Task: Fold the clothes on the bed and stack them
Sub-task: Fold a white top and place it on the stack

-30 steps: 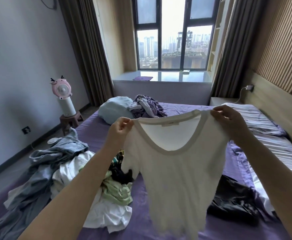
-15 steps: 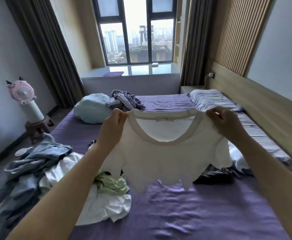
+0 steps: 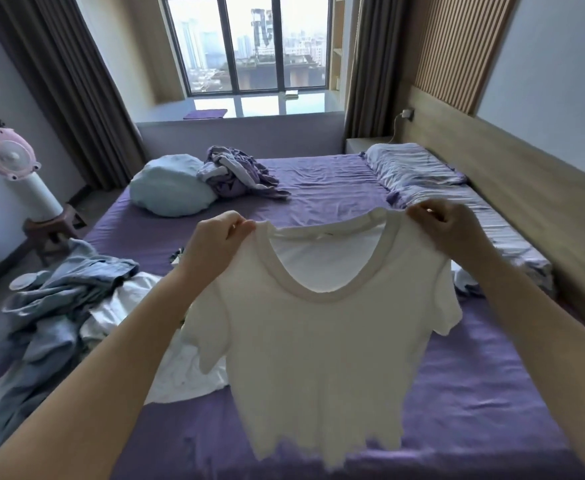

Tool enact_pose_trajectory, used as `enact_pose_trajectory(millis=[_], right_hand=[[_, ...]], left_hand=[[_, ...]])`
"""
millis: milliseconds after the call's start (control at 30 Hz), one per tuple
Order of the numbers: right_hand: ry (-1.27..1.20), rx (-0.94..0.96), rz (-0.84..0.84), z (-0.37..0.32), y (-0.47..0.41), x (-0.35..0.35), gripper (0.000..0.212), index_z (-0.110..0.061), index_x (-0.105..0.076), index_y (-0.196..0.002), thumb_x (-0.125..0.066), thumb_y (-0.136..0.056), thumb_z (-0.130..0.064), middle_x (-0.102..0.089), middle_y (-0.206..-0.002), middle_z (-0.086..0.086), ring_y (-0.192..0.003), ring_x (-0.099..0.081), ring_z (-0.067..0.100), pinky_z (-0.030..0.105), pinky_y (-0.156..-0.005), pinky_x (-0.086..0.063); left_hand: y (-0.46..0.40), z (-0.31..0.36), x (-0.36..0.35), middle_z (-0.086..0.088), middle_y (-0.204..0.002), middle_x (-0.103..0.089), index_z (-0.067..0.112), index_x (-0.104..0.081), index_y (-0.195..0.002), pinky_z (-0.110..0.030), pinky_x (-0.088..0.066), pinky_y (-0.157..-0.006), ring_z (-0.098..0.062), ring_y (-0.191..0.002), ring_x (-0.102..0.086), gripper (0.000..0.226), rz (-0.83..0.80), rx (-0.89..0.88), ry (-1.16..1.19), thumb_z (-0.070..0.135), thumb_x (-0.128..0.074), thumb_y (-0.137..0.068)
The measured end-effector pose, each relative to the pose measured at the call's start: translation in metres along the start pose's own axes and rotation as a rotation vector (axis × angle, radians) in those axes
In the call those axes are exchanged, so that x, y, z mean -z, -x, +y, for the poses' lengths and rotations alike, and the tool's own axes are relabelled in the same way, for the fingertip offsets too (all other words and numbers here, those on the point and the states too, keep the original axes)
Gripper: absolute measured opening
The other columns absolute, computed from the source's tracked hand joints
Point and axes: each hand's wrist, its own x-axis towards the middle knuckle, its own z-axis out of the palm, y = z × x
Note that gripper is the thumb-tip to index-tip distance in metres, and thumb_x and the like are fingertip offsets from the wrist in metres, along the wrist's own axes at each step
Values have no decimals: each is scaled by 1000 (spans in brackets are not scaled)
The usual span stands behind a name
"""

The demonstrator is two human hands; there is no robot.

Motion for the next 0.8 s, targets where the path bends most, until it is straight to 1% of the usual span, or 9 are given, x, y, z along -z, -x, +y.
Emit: enact_pose_trajectory(millis=[33,133,300,400,467,500,600,700,800], right_hand=[[14,2,-30,4,0,-8,10,-22,-68,-85,-61,-91,-26,-60,-66,-7,-59,-52,-1,9,-53,-35],[69,-1,-165,30,3,-41,16,-9,-70,-93,-59,-93,-21,-62,-77,3,-70,-54,17,21,-58,-30],[94,-148,-391,97,12,-108,20,-8,-67,-97,-57,-95,-25,-67,-91,9,-85,-59,22,27,-71,-36],[99,-256,-439,137,13,-143,20,-7,-66,-95,-57,-94,-24,-67,-90,11,-86,-58,26,30,-73,-35],[93,-303,-473,158,13,-162,19,-7,-66,-94,-57,-94,-24,-67,-91,11,-85,-57,25,31,-72,-35],[97,-321,-499,169,11,-172,19,-7,-65,-93,-56,-95,-24,-67,-90,11,-84,-57,26,32,-73,-36],[141,-358,-565,201,2,-201,20,-13,-62,-92,-53,-96,-30,-66,-88,9,-84,-58,30,40,-74,-43],[224,-363,-595,228,-11,-227,22,-16,-58,-93,-47,-98,-35,-66,-89,11,-83,-57,32,40,-68,-42],[242,-351,-594,249,-30,-248,23,-12,-58,-95,-47,-98,-32,-67,-91,14,-87,-59,35,40,-67,-42]], left_hand=[[0,-6,-7,-1,-67,-57,15,-62,-80,-20,-31,-57,-19,-67,-48,19,-35,35,-7,29,-60,-92],[6,-33,-40,-6,-78,-62,10,-66,-89,-24,-33,-64,-20,-74,-53,17,-118,164,1,27,-64,-90],[23,-86,-114,-5,-82,-57,8,-66,-97,-25,-34,-63,-17,-75,-50,18,-289,400,64,24,-62,-92],[27,-114,-155,-7,-85,-59,8,-66,-101,-29,-37,-65,-18,-79,-52,18,-334,527,83,23,-60,-93],[27,-128,-178,-12,-88,-62,9,-68,-100,-33,-39,-71,-15,-86,-53,16,-371,578,80,21,-62,-92],[25,-135,-190,-13,-86,-62,9,-69,-99,-32,-40,-72,-15,-85,-52,16,-389,597,71,21,-63,-91],[15,-154,-224,-7,-78,-58,10,-70,-100,-25,-31,-60,-17,-76,-51,16,-395,658,27,22,-63,-91],[6,-174,-250,-2,-74,-55,12,-70,-99,-23,-28,-62,-17,-75,-50,15,-381,706,-24,23,-63,-91],[-10,-195,-269,1,-73,-53,14,-69,-100,-25,-28,-65,-16,-76,-49,16,-379,740,-81,25,-61,-92]])
